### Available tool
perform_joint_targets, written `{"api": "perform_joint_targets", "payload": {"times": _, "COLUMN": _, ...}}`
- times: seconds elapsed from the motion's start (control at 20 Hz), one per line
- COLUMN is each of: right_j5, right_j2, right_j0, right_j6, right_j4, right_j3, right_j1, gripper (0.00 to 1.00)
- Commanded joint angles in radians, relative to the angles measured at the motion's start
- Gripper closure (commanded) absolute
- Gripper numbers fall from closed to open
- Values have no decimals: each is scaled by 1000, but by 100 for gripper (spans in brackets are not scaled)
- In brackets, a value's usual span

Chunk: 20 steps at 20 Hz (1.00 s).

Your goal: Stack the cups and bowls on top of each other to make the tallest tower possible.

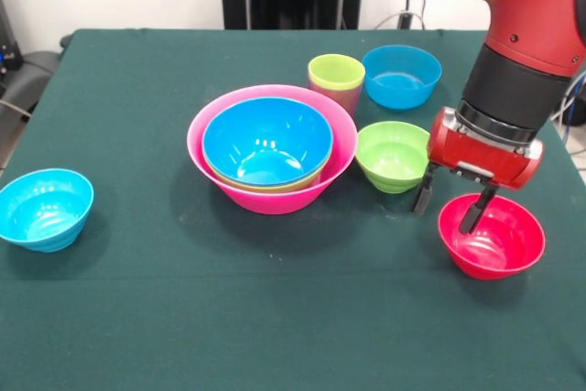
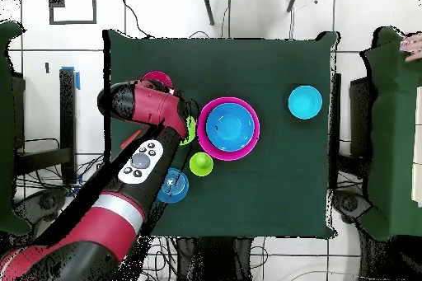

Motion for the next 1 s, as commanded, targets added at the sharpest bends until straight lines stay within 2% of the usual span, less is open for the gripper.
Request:
{"api": "perform_joint_targets", "payload": {"times": 0.05, "right_j5": -68, "right_j2": 191, "right_j0": -36, "right_j6": 56, "right_j4": -96, "right_j3": 79, "right_j1": -5, "gripper": 0}}
{"api": "perform_joint_targets", "payload": {"times": 0.25, "right_j5": -94, "right_j2": 204, "right_j0": -42, "right_j6": 65, "right_j4": -115, "right_j3": 85, "right_j1": -5, "gripper": 0}}
{"api": "perform_joint_targets", "payload": {"times": 1.0, "right_j5": -87, "right_j2": 203, "right_j0": -44, "right_j6": 86, "right_j4": -169, "right_j3": 44, "right_j1": 7, "gripper": 0}}
